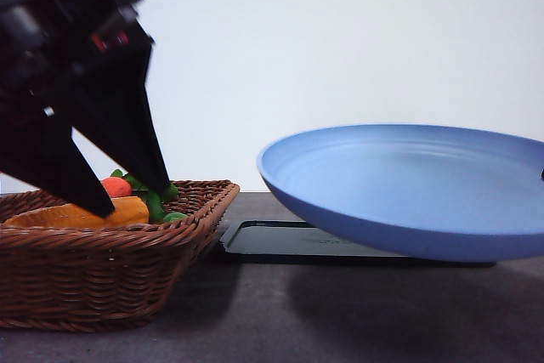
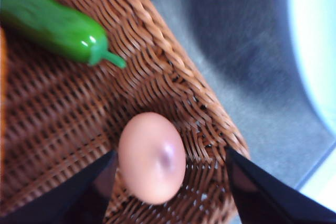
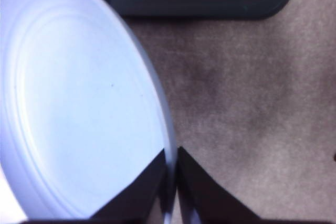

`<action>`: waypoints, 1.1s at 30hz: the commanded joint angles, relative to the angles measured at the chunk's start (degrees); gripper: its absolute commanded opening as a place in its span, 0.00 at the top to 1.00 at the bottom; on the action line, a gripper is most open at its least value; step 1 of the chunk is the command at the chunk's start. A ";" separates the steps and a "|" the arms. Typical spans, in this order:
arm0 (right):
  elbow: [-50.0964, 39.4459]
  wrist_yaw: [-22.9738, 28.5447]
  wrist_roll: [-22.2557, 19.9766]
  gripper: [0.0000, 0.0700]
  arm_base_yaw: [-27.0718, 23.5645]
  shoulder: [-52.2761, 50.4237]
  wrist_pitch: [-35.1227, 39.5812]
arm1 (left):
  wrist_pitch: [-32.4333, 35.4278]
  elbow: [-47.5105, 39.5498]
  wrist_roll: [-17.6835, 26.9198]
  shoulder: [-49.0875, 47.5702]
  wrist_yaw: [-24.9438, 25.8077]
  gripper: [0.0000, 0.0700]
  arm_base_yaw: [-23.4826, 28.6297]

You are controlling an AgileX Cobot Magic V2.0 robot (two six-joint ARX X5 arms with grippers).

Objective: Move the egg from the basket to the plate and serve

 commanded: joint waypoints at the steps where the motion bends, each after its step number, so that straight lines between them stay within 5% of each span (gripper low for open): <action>1: 0.79 -0.25 -0.05 1.00 -0.04 0.02 -0.03 | 1.26 0.87 0.52 2.08 -0.29 0.39 -0.60; 17: 0.79 -0.27 -0.11 1.00 -0.04 -0.18 -0.72 | 2.56 0.87 1.20 7.90 -4.74 0.40 -0.61; 33: 0.79 -0.26 -0.24 1.00 -0.04 -0.18 -0.64 | 0.92 0.87 1.20 7.90 -4.68 0.59 -0.61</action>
